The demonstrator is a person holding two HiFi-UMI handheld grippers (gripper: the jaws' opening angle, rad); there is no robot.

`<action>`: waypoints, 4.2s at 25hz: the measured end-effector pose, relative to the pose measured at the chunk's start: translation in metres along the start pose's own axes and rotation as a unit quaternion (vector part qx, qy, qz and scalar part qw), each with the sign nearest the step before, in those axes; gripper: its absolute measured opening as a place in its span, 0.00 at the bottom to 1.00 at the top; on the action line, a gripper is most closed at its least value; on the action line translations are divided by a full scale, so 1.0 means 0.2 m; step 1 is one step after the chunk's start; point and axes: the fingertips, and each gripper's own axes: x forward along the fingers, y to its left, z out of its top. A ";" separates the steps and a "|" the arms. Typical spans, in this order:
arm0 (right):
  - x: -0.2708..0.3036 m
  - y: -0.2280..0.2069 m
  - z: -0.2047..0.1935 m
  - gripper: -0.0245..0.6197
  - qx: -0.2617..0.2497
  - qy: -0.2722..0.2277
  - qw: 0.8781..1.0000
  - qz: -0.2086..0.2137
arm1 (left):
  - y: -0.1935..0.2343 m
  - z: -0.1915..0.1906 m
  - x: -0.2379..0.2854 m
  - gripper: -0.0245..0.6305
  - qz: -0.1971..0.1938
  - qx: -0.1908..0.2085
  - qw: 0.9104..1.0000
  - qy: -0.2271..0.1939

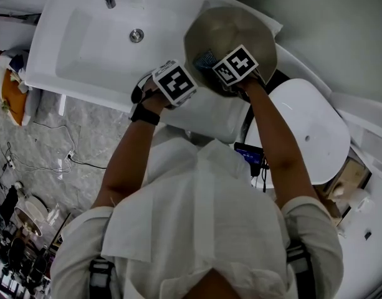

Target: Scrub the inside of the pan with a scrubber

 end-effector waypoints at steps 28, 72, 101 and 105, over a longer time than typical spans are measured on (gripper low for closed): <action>-0.15 -0.14 -0.33 0.12 0.040 0.205 0.978 -0.016 | -0.01 0.01 0.00 0.45 0.001 0.002 1.000 -0.004; -1.71 0.05 -0.28 0.12 0.112 -0.597 0.751 -0.259 | 0.49 0.33 -1.40 0.08 0.239 -0.081 0.803 -0.539; -1.78 0.16 -0.29 0.13 0.048 -0.557 0.734 -0.385 | 0.35 0.31 -1.58 0.08 0.288 -0.026 0.765 -0.575; -1.78 0.16 -0.31 0.13 0.049 -0.555 0.734 -0.389 | 0.35 0.32 -1.57 0.08 0.285 -0.023 0.767 -0.574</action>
